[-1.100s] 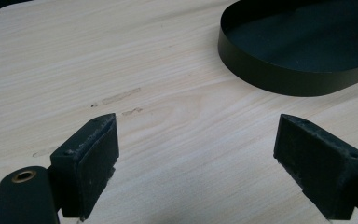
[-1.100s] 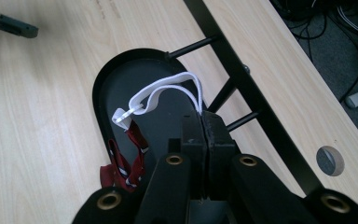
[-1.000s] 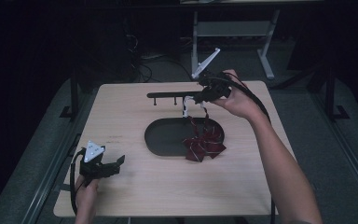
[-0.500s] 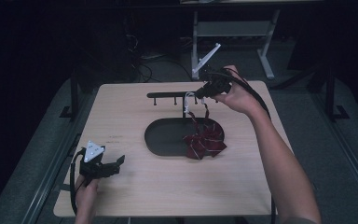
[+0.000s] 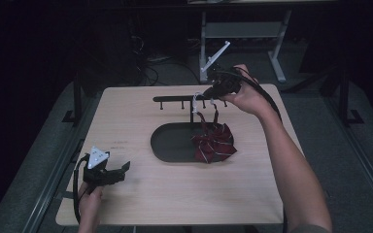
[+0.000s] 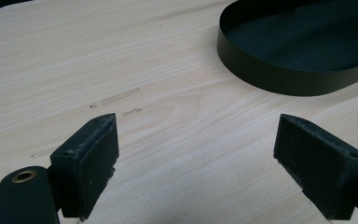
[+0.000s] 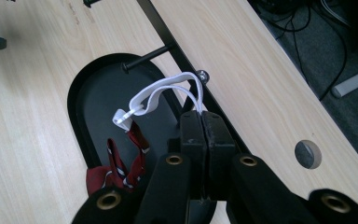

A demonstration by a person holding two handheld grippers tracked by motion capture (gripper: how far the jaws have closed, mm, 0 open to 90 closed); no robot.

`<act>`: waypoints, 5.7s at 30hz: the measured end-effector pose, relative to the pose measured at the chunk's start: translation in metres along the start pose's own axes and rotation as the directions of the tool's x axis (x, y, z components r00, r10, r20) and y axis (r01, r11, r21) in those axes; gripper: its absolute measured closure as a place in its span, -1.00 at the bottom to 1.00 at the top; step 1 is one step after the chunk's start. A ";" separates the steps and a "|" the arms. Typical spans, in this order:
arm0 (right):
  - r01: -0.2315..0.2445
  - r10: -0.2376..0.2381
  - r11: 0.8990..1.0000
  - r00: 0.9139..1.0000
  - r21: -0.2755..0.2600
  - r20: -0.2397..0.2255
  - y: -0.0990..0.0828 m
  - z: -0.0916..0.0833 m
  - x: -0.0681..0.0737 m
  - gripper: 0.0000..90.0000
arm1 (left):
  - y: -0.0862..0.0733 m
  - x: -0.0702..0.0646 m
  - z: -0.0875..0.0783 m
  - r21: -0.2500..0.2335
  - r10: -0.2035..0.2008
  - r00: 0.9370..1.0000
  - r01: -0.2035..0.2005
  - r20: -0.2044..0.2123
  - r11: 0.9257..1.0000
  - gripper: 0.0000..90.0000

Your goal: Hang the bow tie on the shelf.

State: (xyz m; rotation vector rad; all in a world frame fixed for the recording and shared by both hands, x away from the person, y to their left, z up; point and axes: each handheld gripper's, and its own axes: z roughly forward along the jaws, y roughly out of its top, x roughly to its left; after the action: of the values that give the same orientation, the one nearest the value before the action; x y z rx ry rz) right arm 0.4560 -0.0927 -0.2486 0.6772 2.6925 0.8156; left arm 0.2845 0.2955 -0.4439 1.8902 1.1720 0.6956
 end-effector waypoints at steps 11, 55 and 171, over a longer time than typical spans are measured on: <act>-0.013 0.013 1.000 1.000 0.018 0.001 -0.002 0.006 -0.006 0.95 | 0.000 0.000 0.000 0.001 0.002 1.000 -0.002 0.000 1.000 -0.70; -0.029 0.029 0.996 1.000 0.085 -0.005 -0.015 0.027 -0.010 0.77 | 0.001 -0.002 -0.001 0.001 -0.002 1.000 0.002 0.002 1.000 -0.70; -0.056 0.053 0.998 0.979 -0.012 -0.195 -0.098 0.012 0.025 0.33 | 0.001 -0.003 0.000 0.006 0.014 1.000 -0.014 0.004 1.000 -0.70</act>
State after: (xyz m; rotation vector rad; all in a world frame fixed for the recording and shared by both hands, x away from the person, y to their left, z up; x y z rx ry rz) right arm 0.4034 -0.1468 -0.3167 0.7041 2.8467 0.9653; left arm 0.2830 0.2924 -0.4432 1.9062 1.1606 0.6959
